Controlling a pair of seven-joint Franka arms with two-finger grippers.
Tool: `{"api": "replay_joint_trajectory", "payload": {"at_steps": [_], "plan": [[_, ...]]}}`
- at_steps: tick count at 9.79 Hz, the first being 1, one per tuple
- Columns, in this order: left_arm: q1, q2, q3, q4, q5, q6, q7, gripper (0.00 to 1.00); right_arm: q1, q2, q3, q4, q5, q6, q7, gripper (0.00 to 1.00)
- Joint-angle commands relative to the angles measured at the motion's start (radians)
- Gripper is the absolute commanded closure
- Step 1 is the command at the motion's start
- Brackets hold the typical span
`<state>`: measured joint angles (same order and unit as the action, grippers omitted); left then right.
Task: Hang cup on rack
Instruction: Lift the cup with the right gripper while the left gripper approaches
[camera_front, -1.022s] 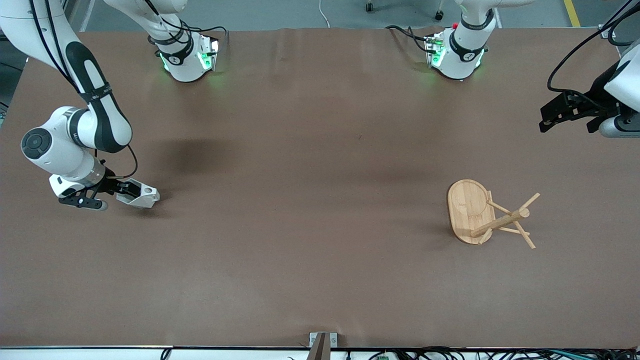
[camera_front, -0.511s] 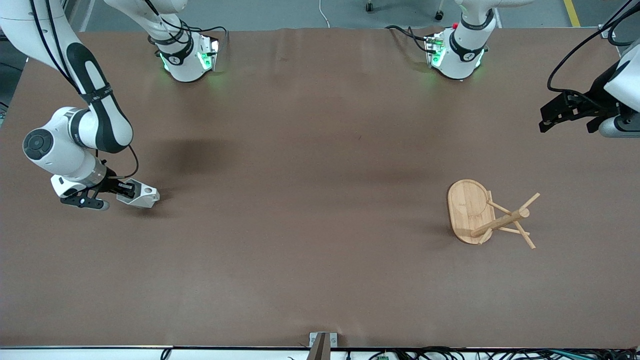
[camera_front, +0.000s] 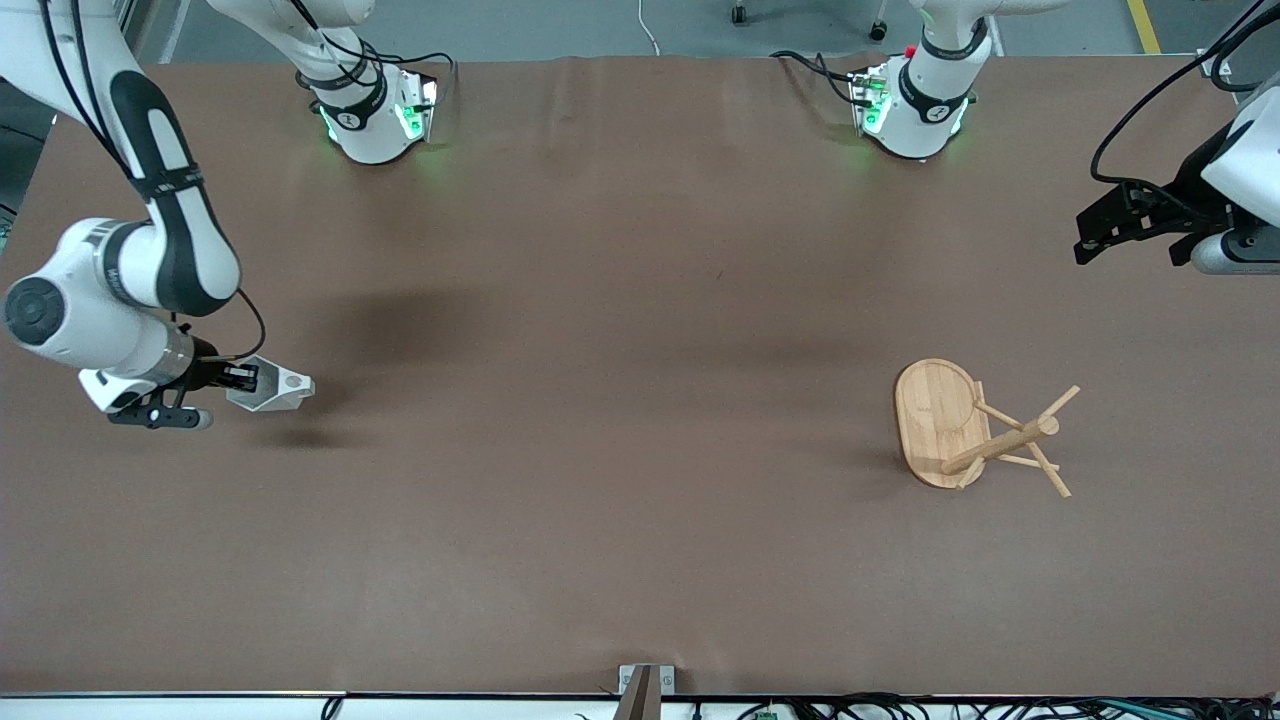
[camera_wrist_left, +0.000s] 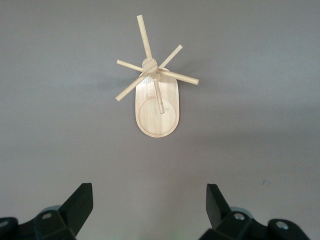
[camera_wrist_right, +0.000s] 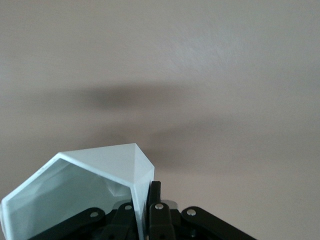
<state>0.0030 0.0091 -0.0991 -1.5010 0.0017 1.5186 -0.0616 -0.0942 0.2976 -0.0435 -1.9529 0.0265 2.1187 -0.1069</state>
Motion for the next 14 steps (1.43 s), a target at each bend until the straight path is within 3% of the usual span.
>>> {"api": "replay_joint_trajectory", "payload": {"at_steps": [1, 3, 5, 6, 8, 14], "plan": [[-0.001, 0.014, -0.001, -0.022, 0.014, 0.009, 0.005, 0.0, 0.047, -0.021, 0.01, 0.217, 0.125, -0.254, 0.003, 0.99], [0.003, 0.006, -0.002, -0.019, 0.014, 0.005, 0.009, 0.0, 0.06, -0.055, 0.031, 0.285, 0.25, -0.377, 0.003, 0.99], [-0.014, 0.012, -0.014, -0.018, 0.006, 0.011, 0.009, 0.0, 0.109, -0.092, 0.037, 0.264, 0.504, -0.437, 0.032, 0.99], [-0.018, 0.011, -0.052, -0.018, 0.001, 0.024, 0.011, 0.0, 0.125, -0.101, 0.042, 0.255, 0.576, -0.44, 0.041, 0.99], [-0.026, 0.011, -0.135, -0.016, 0.004, 0.029, 0.012, 0.0, 0.168, -0.132, 0.04, 0.177, 0.801, -0.416, 0.038, 0.99], [-0.064, 0.15, -0.52, 0.034, -0.023, 0.146, 0.121, 0.0, 0.333, -0.201, 0.042, -0.036, 1.162, -0.289, -0.019, 0.99]]}}
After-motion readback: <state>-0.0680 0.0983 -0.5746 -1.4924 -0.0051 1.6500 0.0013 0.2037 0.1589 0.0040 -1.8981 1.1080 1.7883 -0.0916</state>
